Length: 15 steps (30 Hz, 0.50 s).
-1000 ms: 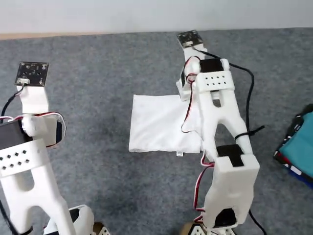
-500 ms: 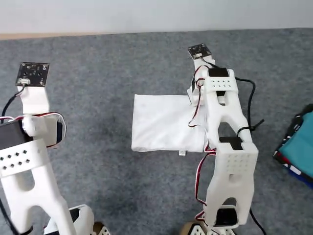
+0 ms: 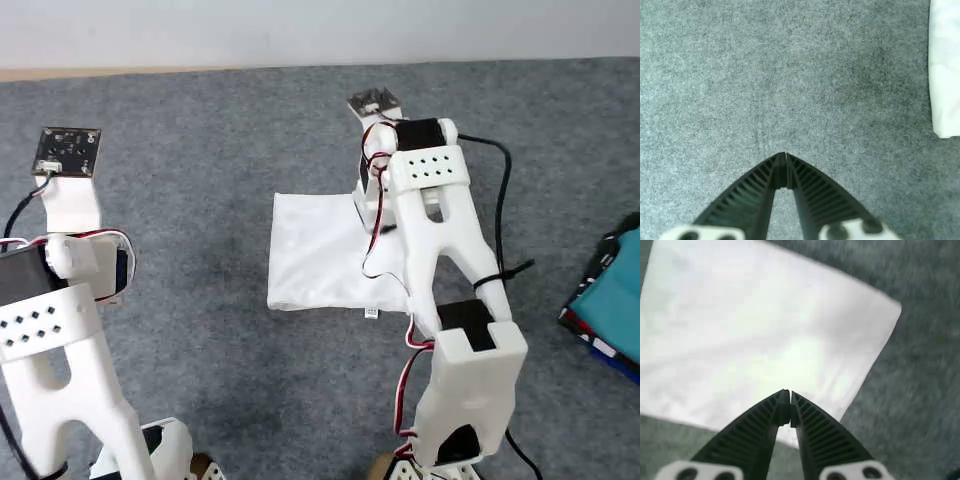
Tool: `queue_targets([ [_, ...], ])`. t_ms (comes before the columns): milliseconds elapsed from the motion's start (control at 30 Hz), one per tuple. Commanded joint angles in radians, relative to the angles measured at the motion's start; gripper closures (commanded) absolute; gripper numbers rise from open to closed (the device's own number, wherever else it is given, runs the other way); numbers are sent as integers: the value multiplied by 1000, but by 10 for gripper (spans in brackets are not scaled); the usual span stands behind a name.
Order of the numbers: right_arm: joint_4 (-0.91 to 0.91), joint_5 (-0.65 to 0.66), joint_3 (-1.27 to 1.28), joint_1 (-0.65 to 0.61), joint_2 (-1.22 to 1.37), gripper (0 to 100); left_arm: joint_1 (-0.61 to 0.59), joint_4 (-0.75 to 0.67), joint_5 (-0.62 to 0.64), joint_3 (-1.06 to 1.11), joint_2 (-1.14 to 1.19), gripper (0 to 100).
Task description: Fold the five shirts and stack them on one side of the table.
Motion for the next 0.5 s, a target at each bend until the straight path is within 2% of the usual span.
queue_targets([
  [0,107,-12,-48,-2,-62,989,-8,11,-6,-2,-6,994],
  [167,117,-9,55,1,-61,989,-8,11,-6,-2,-6,994],
  [467,-189,-3,358,117,1,989,-8,17,-6,-2,-6,994],
])
